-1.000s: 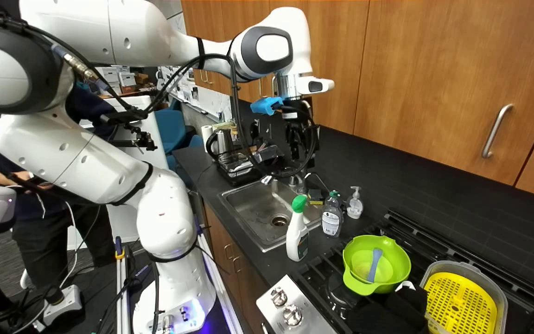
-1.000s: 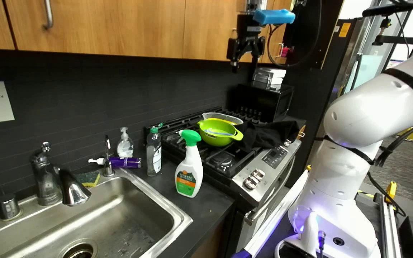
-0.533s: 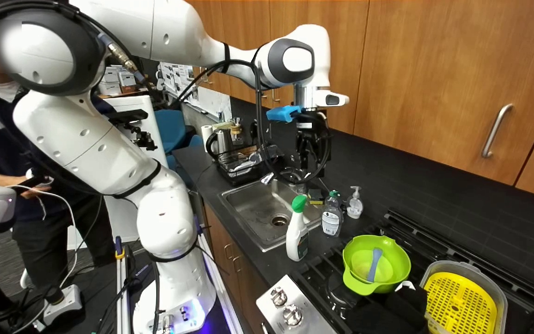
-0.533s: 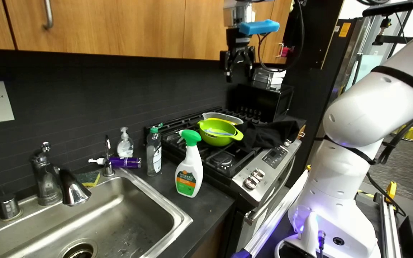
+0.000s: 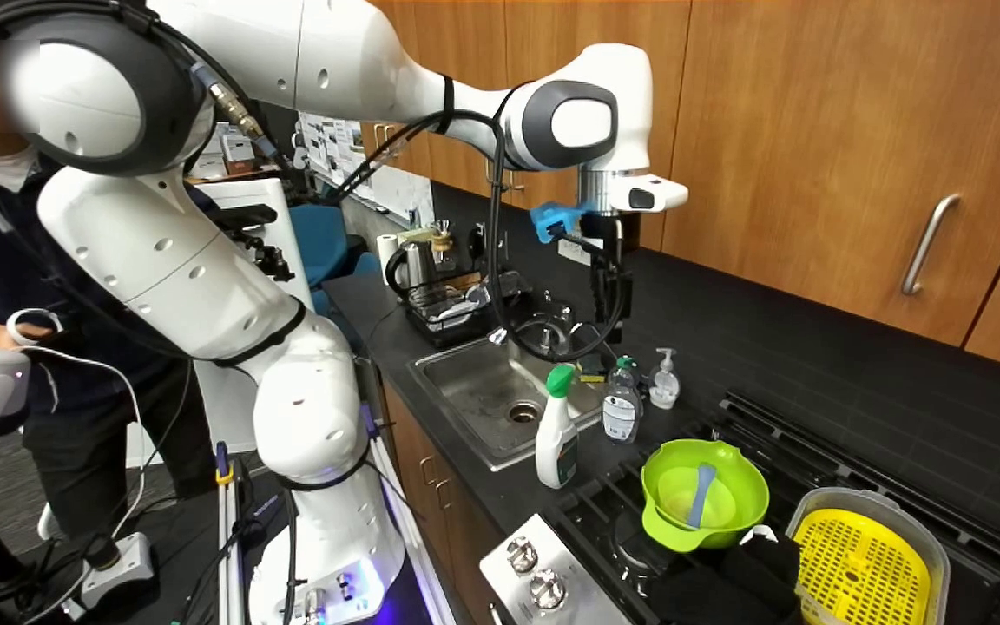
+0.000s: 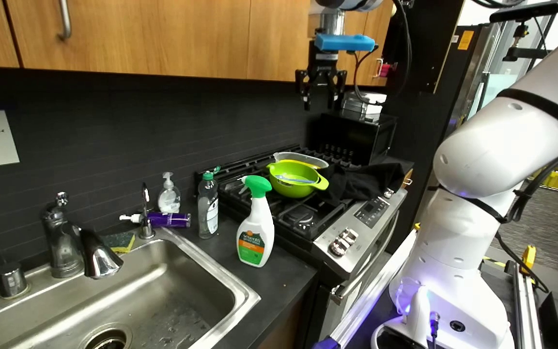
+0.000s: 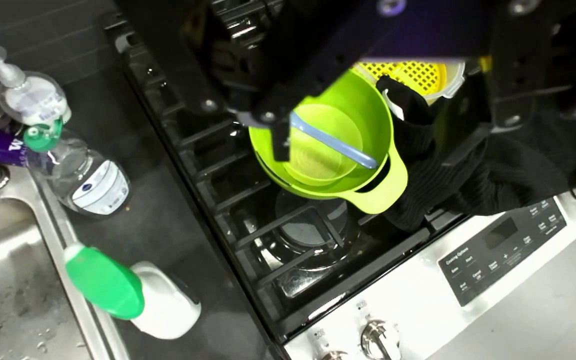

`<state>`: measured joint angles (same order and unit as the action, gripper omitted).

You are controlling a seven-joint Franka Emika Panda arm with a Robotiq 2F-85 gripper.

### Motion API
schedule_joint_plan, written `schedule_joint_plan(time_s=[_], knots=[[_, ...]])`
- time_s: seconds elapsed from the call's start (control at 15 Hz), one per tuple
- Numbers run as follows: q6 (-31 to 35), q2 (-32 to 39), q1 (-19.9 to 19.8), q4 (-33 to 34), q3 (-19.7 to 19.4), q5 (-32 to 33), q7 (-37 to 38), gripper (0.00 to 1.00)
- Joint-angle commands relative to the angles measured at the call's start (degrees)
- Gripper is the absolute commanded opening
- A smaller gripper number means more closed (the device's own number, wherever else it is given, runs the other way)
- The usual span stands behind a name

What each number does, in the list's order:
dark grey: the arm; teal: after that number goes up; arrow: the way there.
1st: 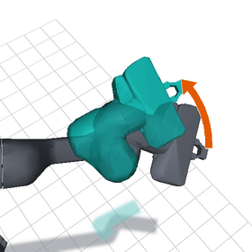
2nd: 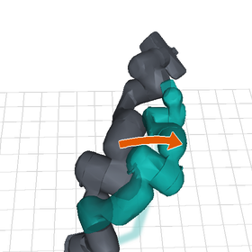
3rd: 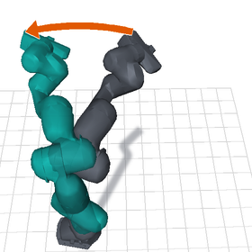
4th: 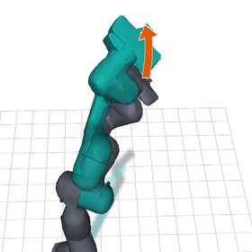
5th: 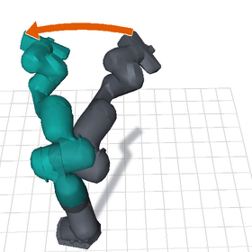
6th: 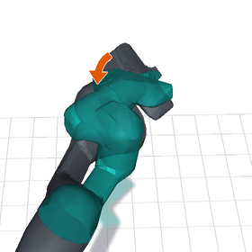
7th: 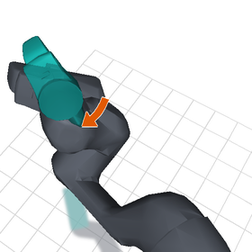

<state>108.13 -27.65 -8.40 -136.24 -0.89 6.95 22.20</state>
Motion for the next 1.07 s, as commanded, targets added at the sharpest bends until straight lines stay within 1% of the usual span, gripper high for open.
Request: schedule_joint_plan(time_s=[0.0,0.2,0.27,0.33,0.4,0.47,0.53,0.67,0.73,0.93,1.0], knots=[[3.75,-0.84,-0.28,-2.52,-0.73,-3.04,0.78,0.44],[6.26,-0.43,0.15,-5.03,-1.22,-5.92,-0.64,0.21],[6.34,-0.51,0.12,-5.83,-0.82,-5.84,-0.79,0.18],[6.66,-1.54,0.17,-6.90,-0.53,-5.45,-1.27,0.56],[6.96,-2.69,0.01,-7.79,-0.11,-4.64,-0.99,0.51],[7.18,-3.42,-0.04,-8.44,0.11,-4.30,-1.02,0.52],[7.28,-4.44,-0.04,-8.93,0.38,-3.90,-1.20,0.55],[7.13,-5.95,0.06,-9.28,0.78,-3.61,-1.68,0.67],[7.00,-6.48,0.15,-9.07,1.04,-3.46,-2.01,0.75],[5.79,-6.97,0.60,-7.61,2.37,-2.60,-2.85,0.95],[6.42,-7.08,0.94,-7.53,2.39,-3.50,-2.76,0.92]])
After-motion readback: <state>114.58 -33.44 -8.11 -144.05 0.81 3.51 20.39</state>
